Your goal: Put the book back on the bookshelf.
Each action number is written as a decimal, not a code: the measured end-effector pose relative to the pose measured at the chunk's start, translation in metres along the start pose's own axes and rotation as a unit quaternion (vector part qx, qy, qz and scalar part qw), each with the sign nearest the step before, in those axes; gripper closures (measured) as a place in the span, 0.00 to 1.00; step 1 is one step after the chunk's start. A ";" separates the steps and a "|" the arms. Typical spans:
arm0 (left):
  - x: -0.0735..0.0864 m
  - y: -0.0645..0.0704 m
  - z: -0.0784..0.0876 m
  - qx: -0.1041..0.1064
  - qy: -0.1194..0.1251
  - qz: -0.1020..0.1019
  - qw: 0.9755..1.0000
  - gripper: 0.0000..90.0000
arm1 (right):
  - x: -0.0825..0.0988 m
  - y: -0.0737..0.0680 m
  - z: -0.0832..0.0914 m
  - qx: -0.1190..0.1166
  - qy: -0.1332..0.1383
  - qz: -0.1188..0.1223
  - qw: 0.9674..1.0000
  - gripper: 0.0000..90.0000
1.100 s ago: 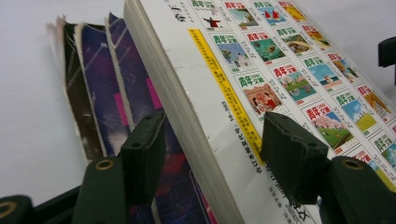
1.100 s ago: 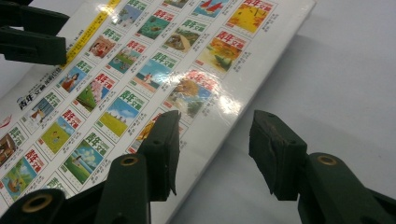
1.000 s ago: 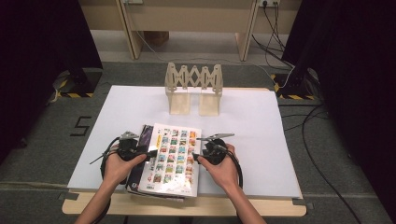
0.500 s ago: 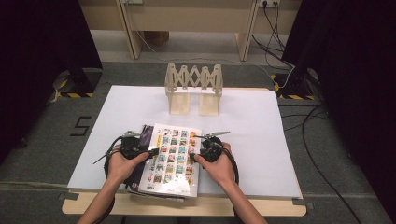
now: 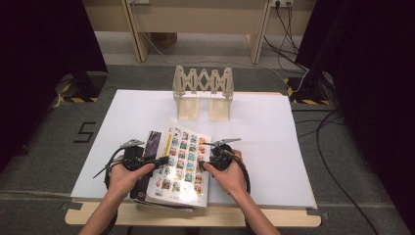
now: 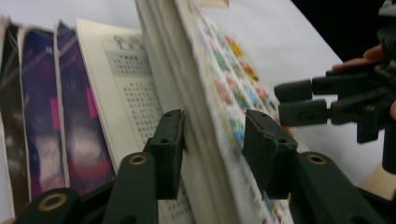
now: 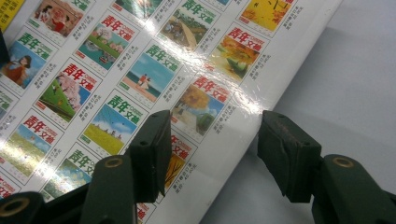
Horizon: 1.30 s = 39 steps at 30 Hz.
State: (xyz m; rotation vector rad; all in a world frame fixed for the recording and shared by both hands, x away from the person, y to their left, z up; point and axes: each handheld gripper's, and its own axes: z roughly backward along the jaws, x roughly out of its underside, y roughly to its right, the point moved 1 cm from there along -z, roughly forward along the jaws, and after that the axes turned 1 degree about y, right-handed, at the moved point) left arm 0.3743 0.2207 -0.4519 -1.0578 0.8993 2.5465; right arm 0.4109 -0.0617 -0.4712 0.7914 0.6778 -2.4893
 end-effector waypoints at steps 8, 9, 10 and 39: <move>0.003 -0.002 0.003 0.030 0.002 0.044 0.999 0.74 | -0.001 -0.002 0.000 0.007 -0.002 0.006 1.000 0.49; 0.003 -0.001 0.003 0.034 0.003 0.046 0.998 0.74 | -0.001 -0.002 0.000 0.007 -0.003 0.006 1.000 0.49; 0.002 0.000 0.004 0.036 0.002 0.047 0.998 0.74 | -0.001 -0.002 0.000 0.008 -0.003 0.005 1.000 0.49; 0.018 -0.024 0.009 0.047 -0.041 0.028 0.998 0.83 | -0.049 0.034 -0.012 -0.024 -0.002 -0.070 0.997 0.49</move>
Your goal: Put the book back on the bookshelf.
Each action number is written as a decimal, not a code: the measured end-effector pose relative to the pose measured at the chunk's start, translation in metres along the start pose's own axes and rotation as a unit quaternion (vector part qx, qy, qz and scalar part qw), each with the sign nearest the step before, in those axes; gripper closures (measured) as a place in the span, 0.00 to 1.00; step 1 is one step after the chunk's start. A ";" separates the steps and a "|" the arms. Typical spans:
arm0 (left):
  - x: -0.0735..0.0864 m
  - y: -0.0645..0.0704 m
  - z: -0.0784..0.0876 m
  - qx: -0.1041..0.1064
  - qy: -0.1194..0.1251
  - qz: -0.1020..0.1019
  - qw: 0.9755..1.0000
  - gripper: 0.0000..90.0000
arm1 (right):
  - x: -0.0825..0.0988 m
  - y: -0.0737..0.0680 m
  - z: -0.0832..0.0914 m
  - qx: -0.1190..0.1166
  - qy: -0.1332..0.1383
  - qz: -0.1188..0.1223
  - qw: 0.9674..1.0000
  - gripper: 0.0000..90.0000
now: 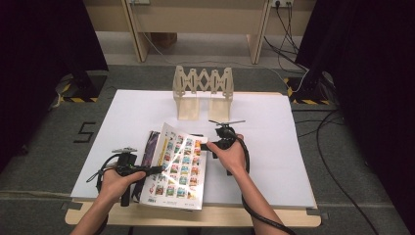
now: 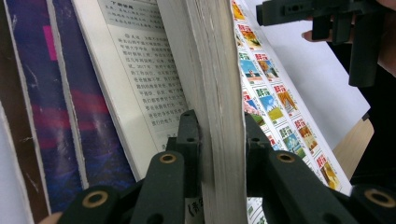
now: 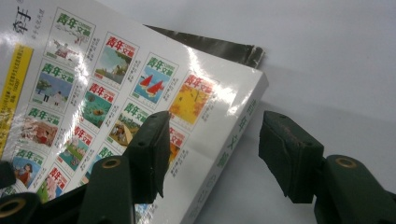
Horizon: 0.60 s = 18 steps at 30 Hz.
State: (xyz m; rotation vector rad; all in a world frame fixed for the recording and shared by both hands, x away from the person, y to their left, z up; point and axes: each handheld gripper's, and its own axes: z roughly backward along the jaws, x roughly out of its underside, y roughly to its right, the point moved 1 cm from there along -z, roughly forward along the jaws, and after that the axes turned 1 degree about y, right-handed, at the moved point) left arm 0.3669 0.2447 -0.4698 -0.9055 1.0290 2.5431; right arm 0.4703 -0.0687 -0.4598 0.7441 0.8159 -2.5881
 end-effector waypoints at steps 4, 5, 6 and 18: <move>0.000 0.000 0.000 -0.005 -0.002 0.000 1.000 0.82 | -0.004 0.004 -0.009 0.002 -0.012 -0.004 1.000 0.49; 0.000 0.000 0.000 -0.006 -0.002 -0.001 1.000 0.82 | -0.005 0.006 -0.012 0.002 -0.015 -0.008 1.000 0.49; 0.000 0.000 0.000 -0.007 -0.003 -0.004 1.000 0.81 | -0.005 0.006 -0.014 0.001 -0.016 -0.011 1.000 0.49; -0.002 0.001 0.000 -0.014 -0.013 -0.021 1.000 0.79 | -0.013 0.010 -0.028 -0.021 -0.020 -0.043 0.999 0.44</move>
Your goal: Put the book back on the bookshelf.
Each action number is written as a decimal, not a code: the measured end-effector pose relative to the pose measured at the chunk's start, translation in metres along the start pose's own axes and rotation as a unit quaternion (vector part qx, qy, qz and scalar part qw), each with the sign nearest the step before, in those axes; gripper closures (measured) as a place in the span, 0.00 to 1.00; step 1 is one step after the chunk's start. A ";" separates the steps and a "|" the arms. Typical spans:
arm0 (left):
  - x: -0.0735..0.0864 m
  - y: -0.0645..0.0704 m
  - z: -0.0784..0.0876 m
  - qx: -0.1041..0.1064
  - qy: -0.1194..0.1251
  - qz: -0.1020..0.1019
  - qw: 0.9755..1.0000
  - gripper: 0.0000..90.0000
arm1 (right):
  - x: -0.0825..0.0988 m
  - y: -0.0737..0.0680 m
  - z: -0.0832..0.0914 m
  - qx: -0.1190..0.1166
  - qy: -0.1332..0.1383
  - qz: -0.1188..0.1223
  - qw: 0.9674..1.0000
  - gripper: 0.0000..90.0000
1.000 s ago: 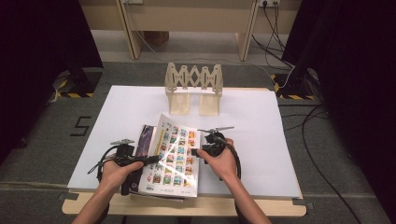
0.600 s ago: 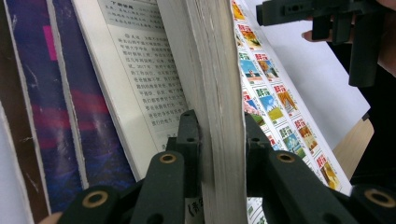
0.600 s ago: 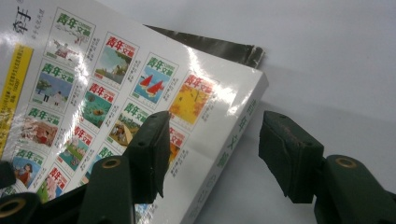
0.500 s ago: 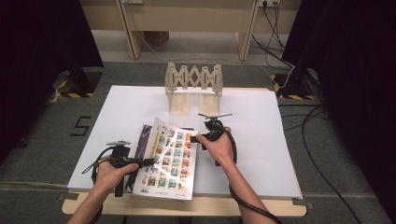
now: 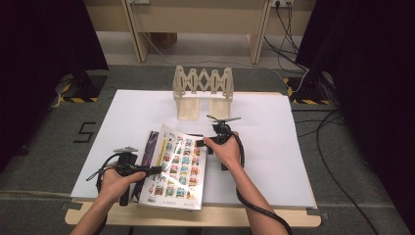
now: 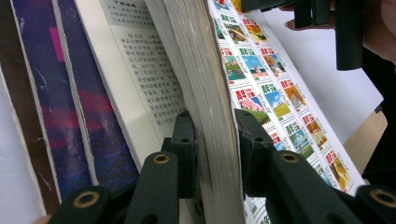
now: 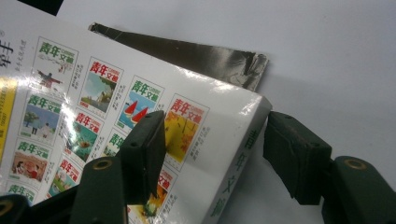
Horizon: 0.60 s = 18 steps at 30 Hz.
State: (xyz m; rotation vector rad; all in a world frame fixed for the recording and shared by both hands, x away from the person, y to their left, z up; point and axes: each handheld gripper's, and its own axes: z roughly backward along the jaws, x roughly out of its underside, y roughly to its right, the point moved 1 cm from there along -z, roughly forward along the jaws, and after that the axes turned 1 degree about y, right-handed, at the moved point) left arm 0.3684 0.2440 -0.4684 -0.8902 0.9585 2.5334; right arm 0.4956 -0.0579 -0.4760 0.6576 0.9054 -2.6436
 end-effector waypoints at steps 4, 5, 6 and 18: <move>-0.001 0.001 0.000 -0.005 -0.003 -0.008 1.000 0.79 | -0.002 0.004 -0.007 -0.023 -0.003 -0.024 0.999 0.41; -0.001 0.001 0.000 -0.005 -0.004 -0.010 1.000 0.78 | -0.002 0.004 -0.008 -0.023 -0.004 -0.024 0.999 0.41; -0.002 0.001 0.000 -0.006 -0.005 -0.010 1.000 0.78 | -0.003 0.004 -0.008 -0.023 -0.006 -0.021 1.000 0.41; -0.005 -0.002 -0.001 -0.042 -0.026 -0.016 0.999 0.61 | -0.009 -0.012 0.007 0.021 0.010 -0.001 1.000 0.61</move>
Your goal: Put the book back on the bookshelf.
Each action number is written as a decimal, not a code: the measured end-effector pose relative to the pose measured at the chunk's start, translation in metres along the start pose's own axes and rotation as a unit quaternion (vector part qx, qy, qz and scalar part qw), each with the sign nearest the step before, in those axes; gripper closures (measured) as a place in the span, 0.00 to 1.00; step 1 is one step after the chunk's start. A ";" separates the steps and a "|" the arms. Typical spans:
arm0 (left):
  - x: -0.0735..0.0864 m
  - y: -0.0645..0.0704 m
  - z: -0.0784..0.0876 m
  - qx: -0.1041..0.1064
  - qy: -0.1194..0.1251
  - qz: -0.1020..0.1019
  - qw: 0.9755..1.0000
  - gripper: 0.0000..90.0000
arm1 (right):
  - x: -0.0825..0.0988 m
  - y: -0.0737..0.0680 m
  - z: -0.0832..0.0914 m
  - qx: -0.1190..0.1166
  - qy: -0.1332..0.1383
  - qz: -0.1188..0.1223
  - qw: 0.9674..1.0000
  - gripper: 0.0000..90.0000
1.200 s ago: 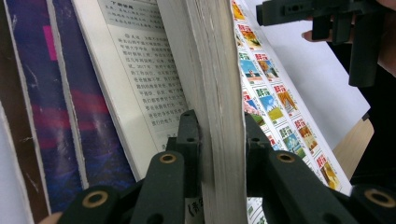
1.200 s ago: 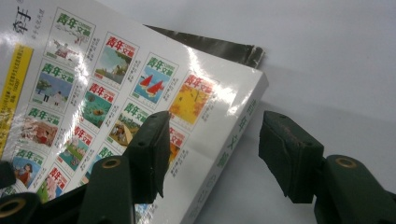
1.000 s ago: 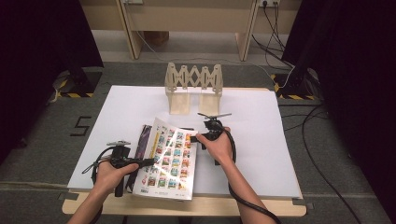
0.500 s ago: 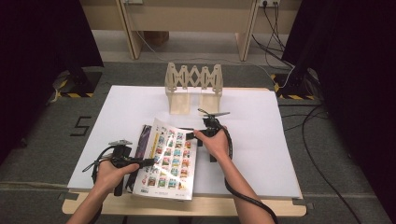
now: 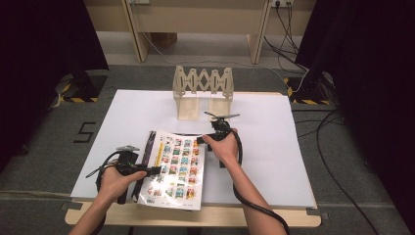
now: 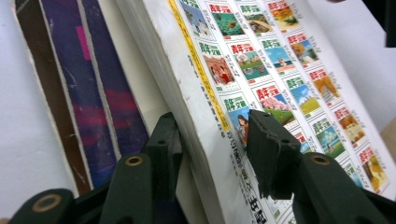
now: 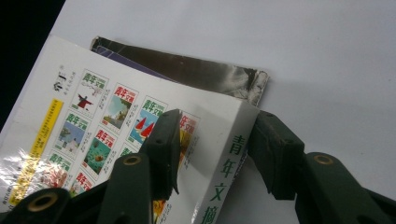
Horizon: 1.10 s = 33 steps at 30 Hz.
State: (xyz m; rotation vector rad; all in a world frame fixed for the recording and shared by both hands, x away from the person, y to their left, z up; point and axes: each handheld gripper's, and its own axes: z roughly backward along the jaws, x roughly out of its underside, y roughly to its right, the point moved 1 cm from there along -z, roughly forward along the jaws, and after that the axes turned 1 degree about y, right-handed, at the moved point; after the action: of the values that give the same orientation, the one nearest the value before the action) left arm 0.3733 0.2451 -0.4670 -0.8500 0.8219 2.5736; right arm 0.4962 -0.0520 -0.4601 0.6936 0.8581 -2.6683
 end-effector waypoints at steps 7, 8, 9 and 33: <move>0.000 -0.005 0.002 -0.012 0.002 0.000 1.000 0.58 | -0.006 -0.017 0.019 -0.006 0.023 0.010 1.000 0.72; 0.000 -0.005 0.001 -0.014 0.000 -0.005 1.000 0.58 | -0.007 -0.020 0.020 -0.006 0.023 0.016 1.000 0.72; 0.000 -0.004 0.001 -0.016 0.000 -0.008 1.000 0.58 | -0.008 -0.022 0.020 -0.005 0.024 0.019 1.000 0.72; 0.000 -0.008 0.002 -0.007 -0.001 -0.008 1.000 0.61 | -0.008 -0.008 -0.004 -0.040 -0.024 -0.025 0.999 0.74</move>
State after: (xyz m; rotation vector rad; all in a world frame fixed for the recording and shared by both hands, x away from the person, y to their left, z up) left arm 0.3756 0.2522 -0.4693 -0.8541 0.7950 2.5680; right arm 0.5014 -0.0428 -0.4552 0.5953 0.9767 -2.6649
